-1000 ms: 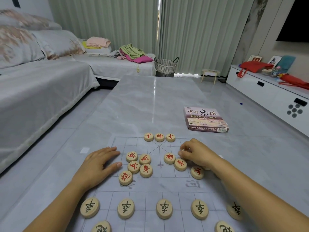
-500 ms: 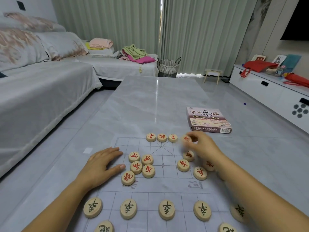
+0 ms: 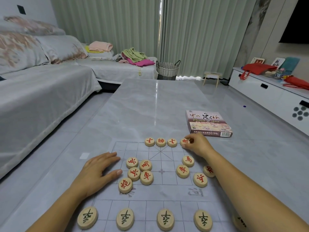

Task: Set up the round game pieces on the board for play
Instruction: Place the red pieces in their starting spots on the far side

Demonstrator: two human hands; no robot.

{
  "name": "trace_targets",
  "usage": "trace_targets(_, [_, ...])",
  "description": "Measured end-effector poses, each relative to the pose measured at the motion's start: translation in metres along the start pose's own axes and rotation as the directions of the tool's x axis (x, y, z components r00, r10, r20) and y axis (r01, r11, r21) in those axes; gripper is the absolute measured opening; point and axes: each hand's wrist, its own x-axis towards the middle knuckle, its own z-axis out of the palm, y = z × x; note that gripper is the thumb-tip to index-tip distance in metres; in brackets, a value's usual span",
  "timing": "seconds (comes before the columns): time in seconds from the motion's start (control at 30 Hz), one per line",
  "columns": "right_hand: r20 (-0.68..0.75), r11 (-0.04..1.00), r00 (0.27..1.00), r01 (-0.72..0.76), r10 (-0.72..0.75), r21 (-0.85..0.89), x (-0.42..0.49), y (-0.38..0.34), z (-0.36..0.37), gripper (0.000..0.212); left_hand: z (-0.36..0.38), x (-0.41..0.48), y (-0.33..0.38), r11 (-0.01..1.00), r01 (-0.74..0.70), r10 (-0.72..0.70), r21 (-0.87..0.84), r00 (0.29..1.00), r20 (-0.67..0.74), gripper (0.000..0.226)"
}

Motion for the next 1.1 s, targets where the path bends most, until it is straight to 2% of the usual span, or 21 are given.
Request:
trace_targets(0.17, [0.007, 0.993, 1.0, -0.015, 0.015, 0.116, 0.003, 0.001, 0.0, 0.04, -0.004, 0.0, 0.004, 0.999, 0.012, -0.011, -0.04, 1.0, 0.018, 0.085])
trace_targets(0.3, [0.042, 0.987, 0.999, -0.02, 0.014, 0.157, 0.003, 0.005, 0.0, 0.041, -0.011, 0.0, 0.007, 0.991, 0.05, -0.042, -0.125, 0.997, 0.07, 0.09])
trace_targets(0.43, [0.076, 0.985, 0.997, -0.016, 0.003, 0.174, 0.004, 0.002, -0.001, 0.043, -0.017, 0.004, 0.021, 0.972, 0.116, -0.1, -0.205, 0.991, 0.087, 0.049])
trace_targets(0.5, [0.101, 0.985, 0.995, -0.025, 0.008, 0.171, 0.004, 0.002, -0.003, 0.045, -0.015, 0.011, 0.032, 0.958, 0.14, -0.137, -0.25, 0.99, 0.027, 0.044])
trace_targets(0.63, [0.156, 0.981, 0.988, -0.049, 0.019, 0.189, 0.005, 0.005, -0.006, 0.052, -0.013, 0.016, 0.062, 0.897, 0.196, -0.209, -0.397, 0.978, 0.012, 0.027])
trace_targets(0.7, [0.187, 0.977, 0.982, -0.075, 0.037, 0.201, 0.005, 0.006, -0.009, 0.056, -0.01, 0.013, 0.067, 0.879, 0.229, -0.237, -0.419, 0.971, 0.035, 0.021])
trace_targets(0.77, [0.21, 0.971, 0.976, -0.094, 0.047, 0.218, 0.007, 0.007, -0.01, 0.057, -0.009, 0.007, 0.07, 0.847, 0.267, -0.25, -0.46, 0.963, 0.099, 0.026])
trace_targets(0.83, [0.221, 0.968, 0.974, -0.099, 0.047, 0.23, 0.007, 0.008, -0.011, 0.056, -0.008, 0.001, 0.076, 0.888, 0.242, -0.226, -0.392, 0.97, 0.086, 0.035])
trace_targets(0.93, [0.221, 0.964, 0.974, -0.104, 0.049, 0.245, 0.007, 0.008, -0.011, 0.049, -0.004, -0.003, 0.098, 0.977, 0.12, -0.109, -0.178, 0.992, 0.07, 0.045])
trace_targets(1.0, [0.225, 0.956, 0.973, -0.116, 0.055, 0.269, 0.005, 0.008, -0.014, 0.043, 0.003, -0.004, 0.108, 0.997, 0.065, -0.062, -0.045, 0.996, 0.069, 0.051])
trace_targets(1.1, [0.171, 0.887, 0.982, -0.145, 0.076, 0.438, 0.004, 0.018, -0.028, 0.035, 0.009, -0.004, 0.109, 0.998, 0.065, -0.064, -0.014, 0.997, 0.032, 0.049])
